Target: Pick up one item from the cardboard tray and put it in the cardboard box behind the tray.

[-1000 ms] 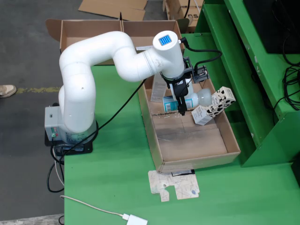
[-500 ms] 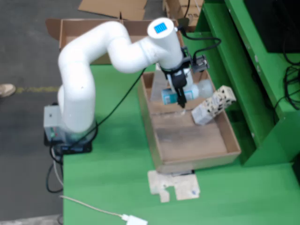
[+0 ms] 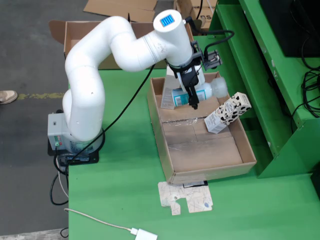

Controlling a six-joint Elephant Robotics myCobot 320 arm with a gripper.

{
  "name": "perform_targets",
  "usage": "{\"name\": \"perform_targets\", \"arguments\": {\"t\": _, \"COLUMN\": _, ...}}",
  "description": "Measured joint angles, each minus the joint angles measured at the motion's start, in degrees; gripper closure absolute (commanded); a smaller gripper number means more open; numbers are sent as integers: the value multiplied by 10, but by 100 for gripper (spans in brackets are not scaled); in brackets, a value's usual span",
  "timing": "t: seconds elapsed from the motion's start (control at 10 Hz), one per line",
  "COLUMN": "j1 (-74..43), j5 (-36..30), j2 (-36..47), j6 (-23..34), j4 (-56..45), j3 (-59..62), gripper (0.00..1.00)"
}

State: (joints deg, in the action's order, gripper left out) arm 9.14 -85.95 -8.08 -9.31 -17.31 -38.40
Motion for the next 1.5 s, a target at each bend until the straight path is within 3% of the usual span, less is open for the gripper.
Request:
{"name": "perform_targets", "arguments": {"t": 0.3, "j1": 17, "j5": 13, "j2": -4, "j6": -2, "j4": -6, "j3": 73, "gripper": 100}}
{"name": "perform_targets", "arguments": {"t": 0.8, "j1": 102, "j5": 54, "j2": 35, "j6": -19, "j4": -33, "j3": 57, "gripper": 100}}
{"name": "perform_targets", "arguments": {"t": 1.3, "j1": 228, "j5": 143, "j2": 45, "j6": -74, "j4": -106, "j3": 83, "gripper": 100}}
{"name": "perform_targets", "arguments": {"t": 1.5, "j1": 283, "j5": 181, "j2": 79, "j6": -99, "j4": -111, "j3": 40, "gripper": 100}}
